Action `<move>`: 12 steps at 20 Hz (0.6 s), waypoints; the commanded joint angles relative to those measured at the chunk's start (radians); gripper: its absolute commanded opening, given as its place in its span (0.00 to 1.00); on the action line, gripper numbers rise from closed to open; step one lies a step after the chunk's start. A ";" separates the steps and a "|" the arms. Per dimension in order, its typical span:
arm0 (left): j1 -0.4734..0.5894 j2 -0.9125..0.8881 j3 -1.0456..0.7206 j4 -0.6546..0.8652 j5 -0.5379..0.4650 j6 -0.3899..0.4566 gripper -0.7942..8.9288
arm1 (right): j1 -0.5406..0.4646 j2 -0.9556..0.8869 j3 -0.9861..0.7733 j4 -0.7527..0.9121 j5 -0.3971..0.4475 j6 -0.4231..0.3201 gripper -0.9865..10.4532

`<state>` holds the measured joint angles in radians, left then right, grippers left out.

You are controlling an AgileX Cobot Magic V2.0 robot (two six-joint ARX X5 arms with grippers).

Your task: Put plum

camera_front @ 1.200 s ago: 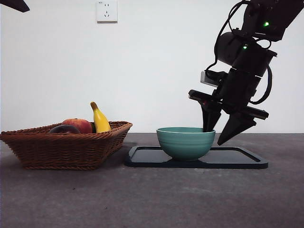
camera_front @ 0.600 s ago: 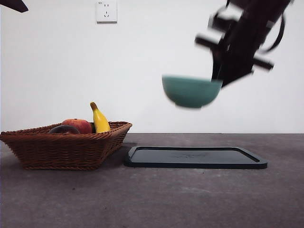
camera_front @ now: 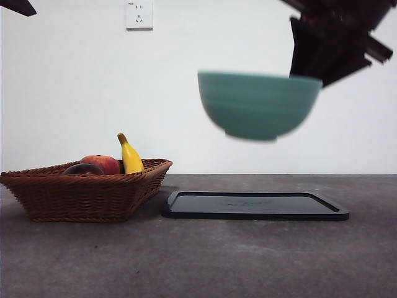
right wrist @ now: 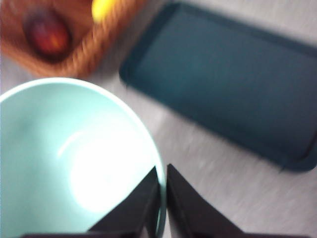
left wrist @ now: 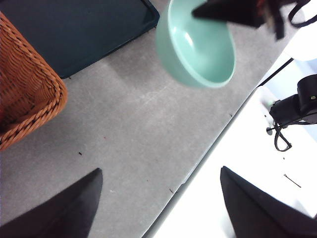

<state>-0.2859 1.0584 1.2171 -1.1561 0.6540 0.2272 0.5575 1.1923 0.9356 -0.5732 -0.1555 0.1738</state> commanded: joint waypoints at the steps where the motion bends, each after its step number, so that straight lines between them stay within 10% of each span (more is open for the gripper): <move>1: -0.003 0.007 0.013 0.000 0.005 0.015 0.47 | 0.042 0.010 -0.053 0.079 0.004 0.018 0.09; 12: -0.003 0.007 0.013 0.000 0.005 0.015 0.47 | 0.062 0.010 -0.297 0.298 0.045 0.089 0.09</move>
<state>-0.2859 1.0584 1.2171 -1.1591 0.6540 0.2272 0.6128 1.1927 0.6319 -0.2897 -0.1116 0.2413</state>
